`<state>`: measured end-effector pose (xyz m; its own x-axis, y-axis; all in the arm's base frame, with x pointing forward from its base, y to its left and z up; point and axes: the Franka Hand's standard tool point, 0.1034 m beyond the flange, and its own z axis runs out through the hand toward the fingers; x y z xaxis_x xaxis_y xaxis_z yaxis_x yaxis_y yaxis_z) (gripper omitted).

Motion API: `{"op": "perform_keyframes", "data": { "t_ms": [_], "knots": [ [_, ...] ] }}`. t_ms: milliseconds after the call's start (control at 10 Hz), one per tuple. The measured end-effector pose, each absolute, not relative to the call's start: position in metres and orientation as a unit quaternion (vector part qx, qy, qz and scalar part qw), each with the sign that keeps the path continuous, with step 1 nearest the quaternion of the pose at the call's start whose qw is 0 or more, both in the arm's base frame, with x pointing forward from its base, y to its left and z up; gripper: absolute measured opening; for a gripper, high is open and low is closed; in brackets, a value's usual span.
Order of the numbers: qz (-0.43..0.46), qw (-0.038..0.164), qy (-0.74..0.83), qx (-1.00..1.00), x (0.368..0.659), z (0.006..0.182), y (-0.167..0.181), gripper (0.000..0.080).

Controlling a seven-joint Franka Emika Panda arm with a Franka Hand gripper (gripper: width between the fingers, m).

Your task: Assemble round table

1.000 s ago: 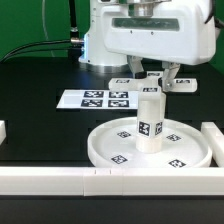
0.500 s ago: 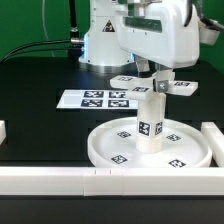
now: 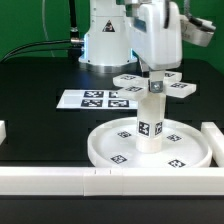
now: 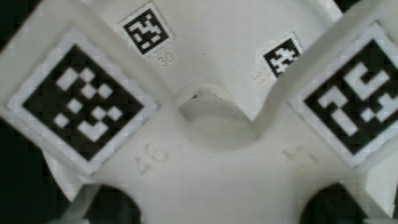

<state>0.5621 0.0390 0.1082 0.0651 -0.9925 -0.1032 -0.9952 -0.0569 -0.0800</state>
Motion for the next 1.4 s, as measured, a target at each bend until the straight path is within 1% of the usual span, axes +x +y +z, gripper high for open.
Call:
{"op": "perform_keyframes", "data": {
  "t_ms": [100, 200, 300, 500, 600, 800, 1000, 1200, 1300, 1400],
  "knots": [
    [0.01, 0.065, 0.682, -0.729, 0.562, 0.108, 0.04, 0.0614],
    [0.011, 0.065, 0.677, -0.733, 0.562, 0.11, 0.04, 0.0614],
    [0.016, 0.072, 0.663, -0.745, 0.562, 0.121, 0.042, 0.0643],
    [0.014, 0.093, 0.647, -0.757, 0.565, 0.141, 0.045, 0.0648],
    [0.015, 0.091, 0.638, -0.764, 0.563, 0.136, 0.045, 0.0649],
    [0.016, 0.09, 0.636, -0.767, 0.563, 0.134, 0.045, 0.0649],
    [0.011, 0.069, 0.512, -0.856, 0.562, 0.135, 0.049, 0.0649],
    [0.014, 0.071, 0.417, -0.906, 0.565, 0.138, 0.052, 0.0649],
    [0.009, 0.077, 0.387, -0.919, 0.569, 0.141, 0.048, 0.0649],
    [0.007, 0.077, 0.369, -0.926, 0.569, 0.14, 0.047, 0.0649]
  ]
}}
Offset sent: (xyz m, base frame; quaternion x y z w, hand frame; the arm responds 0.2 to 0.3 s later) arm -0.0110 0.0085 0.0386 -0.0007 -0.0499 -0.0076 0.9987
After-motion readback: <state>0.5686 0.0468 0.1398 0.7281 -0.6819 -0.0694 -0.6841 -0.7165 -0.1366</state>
